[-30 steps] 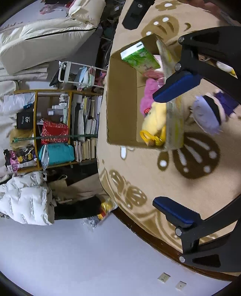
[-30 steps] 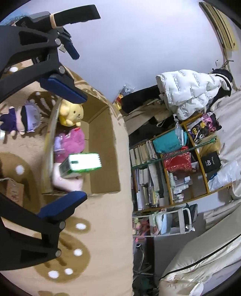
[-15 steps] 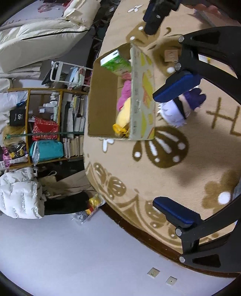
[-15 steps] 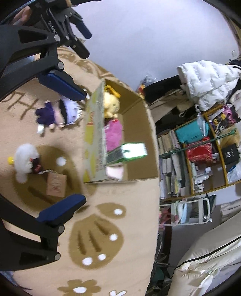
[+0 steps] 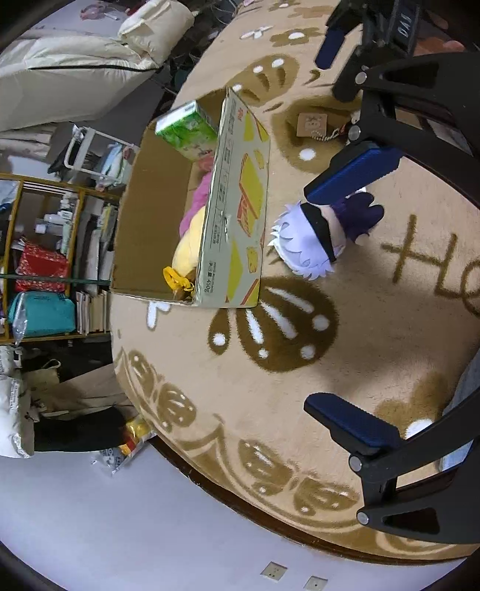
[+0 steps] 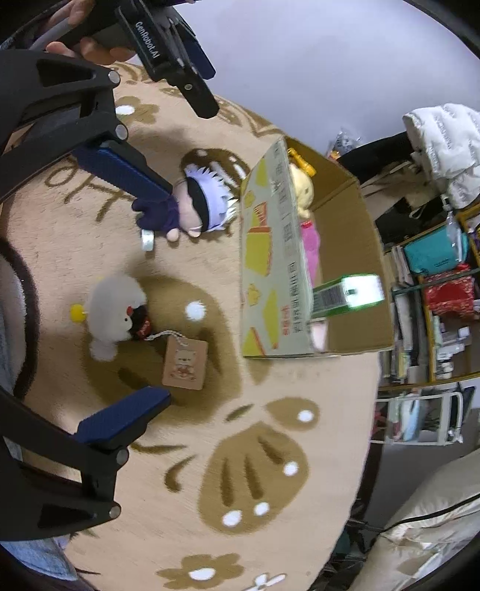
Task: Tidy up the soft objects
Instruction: 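Lower the left tool to the white-haired doll while the right tool lowers to the fluffy chick, then close both tools on the doll and the chick and lift them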
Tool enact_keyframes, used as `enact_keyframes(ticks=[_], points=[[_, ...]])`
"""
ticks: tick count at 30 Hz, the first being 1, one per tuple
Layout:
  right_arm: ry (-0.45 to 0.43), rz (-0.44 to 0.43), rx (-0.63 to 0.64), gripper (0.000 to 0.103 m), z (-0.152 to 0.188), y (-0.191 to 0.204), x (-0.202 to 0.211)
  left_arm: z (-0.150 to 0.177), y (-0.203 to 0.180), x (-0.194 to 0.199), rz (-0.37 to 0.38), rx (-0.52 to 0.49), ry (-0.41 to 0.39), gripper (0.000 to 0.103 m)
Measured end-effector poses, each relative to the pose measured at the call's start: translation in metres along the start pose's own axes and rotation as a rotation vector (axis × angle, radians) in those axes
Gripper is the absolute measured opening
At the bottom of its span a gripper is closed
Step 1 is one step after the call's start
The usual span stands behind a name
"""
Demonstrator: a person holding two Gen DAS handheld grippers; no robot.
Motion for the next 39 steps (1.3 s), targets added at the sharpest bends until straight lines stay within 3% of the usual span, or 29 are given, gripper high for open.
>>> enact_keyframes(ticks=[5,10,19,21,25,27,30,36,39], points=[[0.087,0.007,-0.023,0.097,0.006,-0.004,-0.021,-0.003,-0.007,-0.017,0.008,-0.014,0.044,0.101],[0.151,0.004,-0.017,0.097,0.009,-0.003,-0.037,0.003,-0.017,-0.038,0.062,-0.030,0.119,0.101],[0.314,0.015,-0.032,0.096,0.020,-0.006,-0.073,0.015,-0.033,-0.074,0.054,-0.056,0.220,0.101],[0.336,0.020,-0.030,0.081,0.022,-0.005,-0.078,0.018,-0.037,-0.083,0.056,-0.064,0.249,0.101],[0.390,0.033,-0.008,0.065,0.029,-0.002,-0.087,0.022,-0.042,-0.096,0.050,-0.067,0.284,0.101],[0.399,0.051,0.013,0.051,0.031,0.001,-0.089,0.023,-0.044,-0.101,0.038,-0.071,0.290,0.101],[0.393,0.059,0.024,0.046,0.031,0.004,-0.089,0.024,-0.045,-0.107,0.043,-0.058,0.298,0.100],[0.367,0.068,0.048,0.034,0.033,0.011,-0.089,0.025,-0.046,-0.114,0.131,0.001,0.312,0.076],[0.339,0.071,0.057,0.033,0.031,0.021,-0.088,0.027,-0.048,-0.112,0.192,0.028,0.311,0.051]])
Point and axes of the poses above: each gripper's, at about its wrist camera, not at the fingertips, and x roughly against the way its jaws point, y to its left, z to its underside, the point moved 1 cm from there along -x, roughly the way its jaws point, and after that the axes turned 4 degrees about -y, right-handed, at the moved point
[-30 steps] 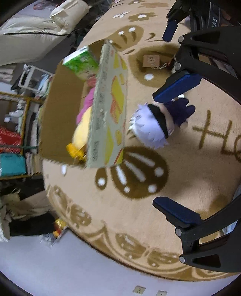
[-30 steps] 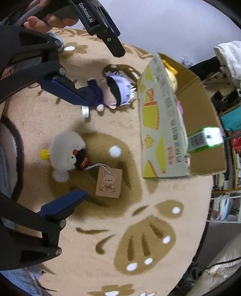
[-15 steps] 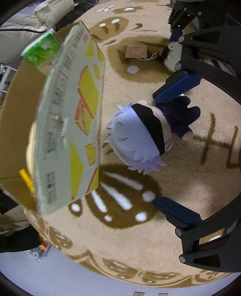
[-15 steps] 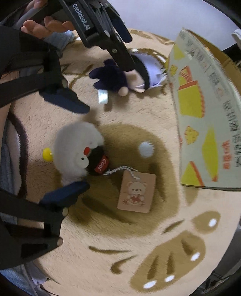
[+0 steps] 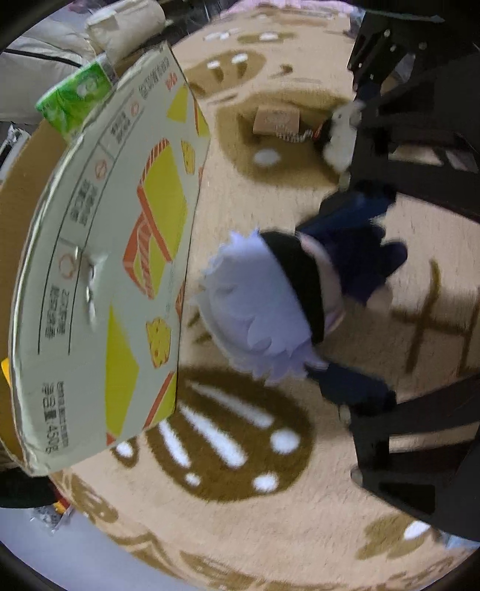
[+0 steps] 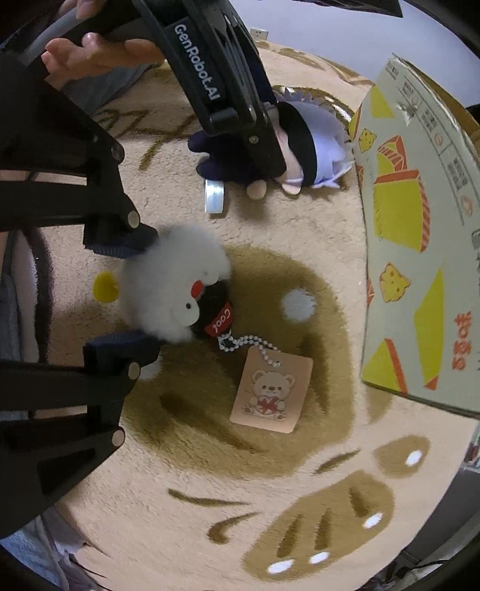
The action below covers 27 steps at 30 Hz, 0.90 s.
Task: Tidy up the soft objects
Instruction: 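Close both tools on the doll and the chick and lift them, then carry the doll and the chick over the box and open both tools to drop them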
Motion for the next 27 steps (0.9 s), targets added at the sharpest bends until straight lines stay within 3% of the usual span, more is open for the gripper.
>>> enact_keyframes(ticks=[4,8,11,16,21,27], points=[[-0.075,-0.017,-0.019,0.033,-0.002,-0.002,0.016,0.004,-0.006,0.006,-0.027,-0.021,-0.032,0.047],[-0.151,-0.043,-0.029,0.033,-0.001,0.001,0.033,0.012,-0.009,0.021,-0.112,-0.062,-0.101,0.047],[-0.205,-0.054,-0.023,0.033,-0.004,0.000,0.041,0.017,-0.008,0.034,-0.123,-0.054,-0.139,0.047],[-0.318,-0.087,-0.026,0.033,-0.008,-0.011,0.060,0.019,-0.003,0.058,-0.175,-0.052,-0.239,0.047],[-0.485,-0.132,-0.032,0.033,-0.009,-0.014,0.090,0.023,-0.002,0.094,-0.210,-0.052,-0.365,0.047],[-0.667,-0.126,0.012,0.033,-0.017,-0.008,0.123,0.018,-0.007,0.132,-0.226,-0.087,-0.519,0.047]])
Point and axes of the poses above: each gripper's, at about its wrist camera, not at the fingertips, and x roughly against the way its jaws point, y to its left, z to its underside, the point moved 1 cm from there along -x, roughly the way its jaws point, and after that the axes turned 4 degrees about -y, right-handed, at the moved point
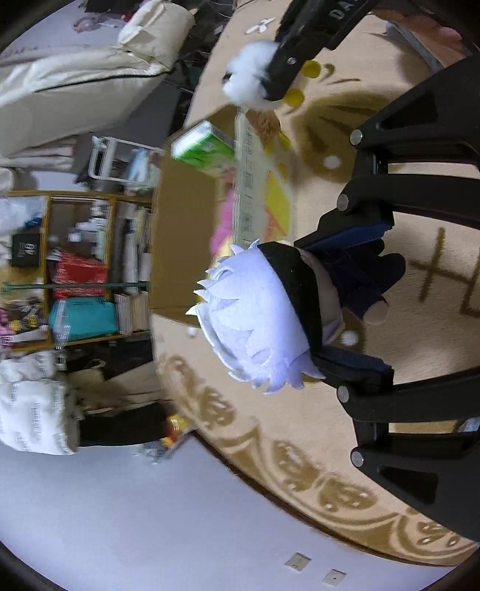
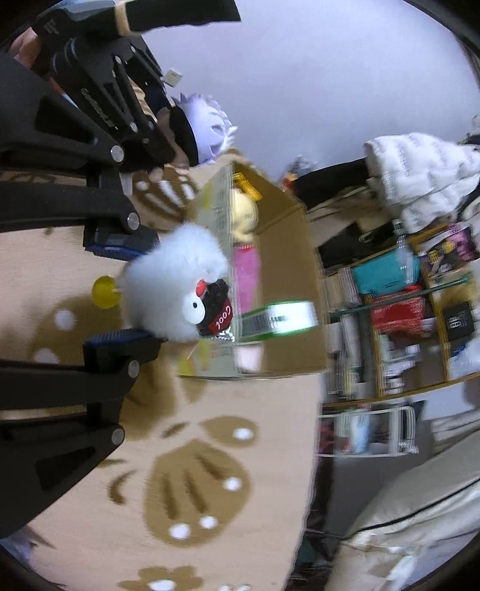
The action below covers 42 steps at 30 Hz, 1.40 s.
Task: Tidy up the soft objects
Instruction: 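Carry the doll and the chick over the box and open both tools to drop them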
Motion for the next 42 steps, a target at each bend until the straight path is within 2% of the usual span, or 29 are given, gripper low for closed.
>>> enact_keyframes(ticks=[2,9,19,24,27,36,39,42], points=[[-0.038,0.003,0.026,0.033,-0.009,0.003,0.003,-0.006,0.001,0.005,0.018,-0.003,-0.035,0.047],[-0.113,-0.010,0.078,0.033,-0.035,0.008,-0.001,-0.033,-0.001,0.014,0.006,-0.068,-0.165,0.048],[-0.196,-0.060,0.099,0.033,-0.069,0.010,-0.011,-0.063,-0.006,-0.010,-0.019,-0.117,-0.242,0.048],[-0.223,-0.098,0.128,0.034,-0.081,0.012,-0.020,-0.073,-0.015,-0.036,-0.023,-0.149,-0.219,0.048],[-0.211,-0.089,0.139,0.034,-0.082,0.013,-0.034,-0.076,-0.016,-0.053,-0.020,-0.135,-0.180,0.048],[-0.162,-0.115,0.113,0.037,-0.075,0.007,-0.057,-0.078,-0.017,-0.075,0.002,-0.109,-0.134,0.053],[-0.160,-0.111,0.102,0.044,-0.074,0.004,-0.058,-0.078,-0.018,-0.074,-0.013,-0.117,-0.147,0.058],[-0.161,-0.107,0.086,0.050,-0.075,0.000,-0.058,-0.081,-0.018,-0.074,-0.037,-0.128,-0.151,0.068]])
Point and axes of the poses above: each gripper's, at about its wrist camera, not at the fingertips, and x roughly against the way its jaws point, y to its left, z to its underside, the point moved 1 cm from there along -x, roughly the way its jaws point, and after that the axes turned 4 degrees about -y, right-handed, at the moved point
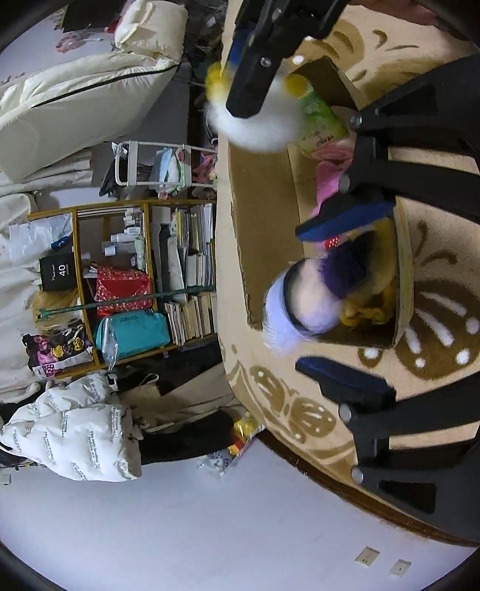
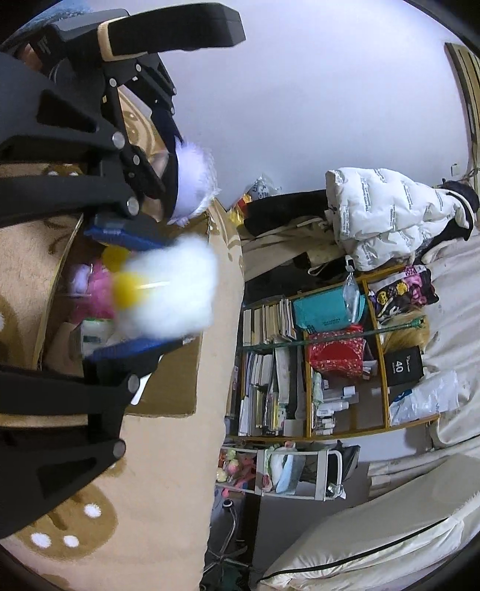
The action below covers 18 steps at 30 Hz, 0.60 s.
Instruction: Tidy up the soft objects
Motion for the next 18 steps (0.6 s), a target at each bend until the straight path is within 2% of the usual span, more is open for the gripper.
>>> enact_keyframes(ticks=[2,5,8,10,15,18], points=[[-0.003,0.004,-0.002,0.051,0.000,-0.001,0.002,0.000,0.003,0.003,-0.002,0.009,-0.005,0.076],[-0.013,0.021,0.003,0.065,-0.001,-0.001,0.008,0.000,0.009,0.009,-0.005,0.033,-0.008,0.084],[-0.021,0.031,-0.002,0.071,-0.001,-0.003,0.015,0.001,0.016,0.017,-0.016,0.053,-0.012,0.090],[-0.026,0.046,-0.008,0.078,-0.002,-0.005,0.021,0.002,0.020,0.023,-0.029,0.064,-0.013,0.093],[-0.052,0.066,-0.014,0.100,-0.005,-0.007,0.044,0.003,0.028,0.046,-0.067,0.032,-0.027,0.096],[-0.083,0.071,-0.008,0.103,-0.007,-0.004,0.060,0.004,0.033,0.064,-0.096,0.029,-0.051,0.101]])
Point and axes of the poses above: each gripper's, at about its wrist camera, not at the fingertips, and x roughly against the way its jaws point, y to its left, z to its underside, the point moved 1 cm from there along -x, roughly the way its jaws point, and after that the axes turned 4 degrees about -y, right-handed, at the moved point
